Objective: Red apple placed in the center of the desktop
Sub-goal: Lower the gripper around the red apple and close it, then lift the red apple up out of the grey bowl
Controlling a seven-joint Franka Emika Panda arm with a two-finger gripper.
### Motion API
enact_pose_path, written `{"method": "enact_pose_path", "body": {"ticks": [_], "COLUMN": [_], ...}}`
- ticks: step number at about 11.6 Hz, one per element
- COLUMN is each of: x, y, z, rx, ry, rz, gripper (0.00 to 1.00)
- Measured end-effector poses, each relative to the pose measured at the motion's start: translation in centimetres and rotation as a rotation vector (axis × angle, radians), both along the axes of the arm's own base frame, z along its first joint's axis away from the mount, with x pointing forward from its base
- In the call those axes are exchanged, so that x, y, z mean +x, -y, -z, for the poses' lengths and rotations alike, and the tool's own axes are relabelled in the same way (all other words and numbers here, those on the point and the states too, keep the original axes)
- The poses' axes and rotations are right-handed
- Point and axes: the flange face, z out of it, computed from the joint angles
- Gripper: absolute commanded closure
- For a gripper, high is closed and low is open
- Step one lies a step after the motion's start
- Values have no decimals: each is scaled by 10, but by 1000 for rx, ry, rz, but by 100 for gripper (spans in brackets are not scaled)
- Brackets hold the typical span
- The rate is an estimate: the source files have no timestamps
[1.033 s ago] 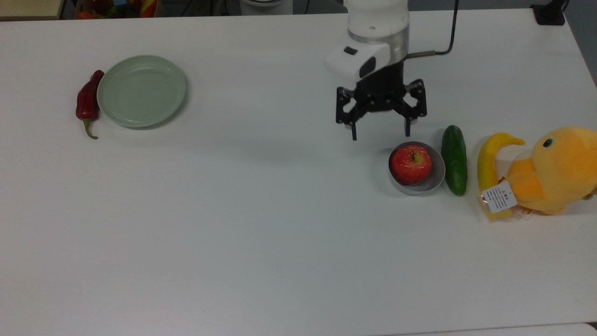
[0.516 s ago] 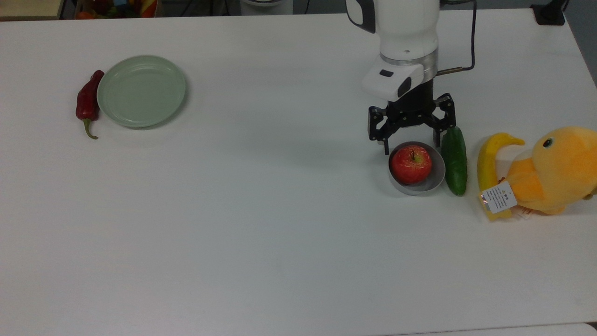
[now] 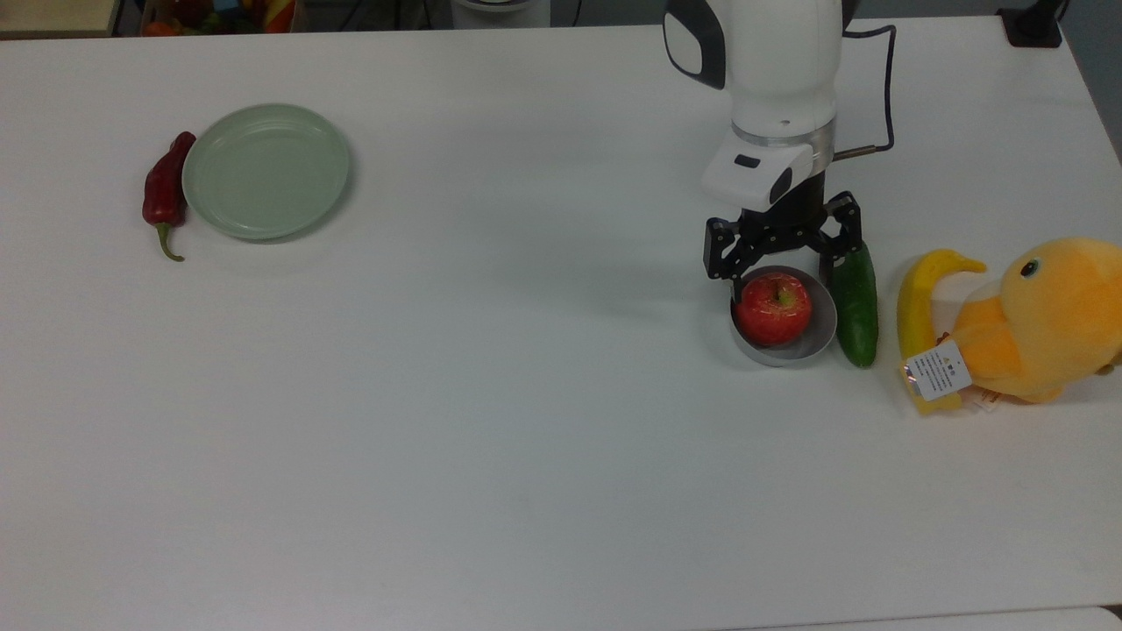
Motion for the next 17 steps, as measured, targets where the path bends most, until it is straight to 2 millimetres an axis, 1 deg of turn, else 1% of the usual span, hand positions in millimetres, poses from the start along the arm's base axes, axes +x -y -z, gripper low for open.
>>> {"method": "enact_pose_path", "body": {"ticks": [4,7,8,9,10,11,13,17], "x": [-6,-7,-7,-6,-6,-6,-6,-4], "y": [-20,-21,-21,-21,-21,-22,-22,-21], "z": [27,34,35,34,34,33,31,31], "rx": [-36,-52,-56,-55,-57,-73,-86,-97], "ry": [27,25,27,28,30,40,55,63], "rz": [-60,-73,-75,-75,-76,-89,-78,-71], "gripper": [0,0,3,31,53,60,66,66]}}
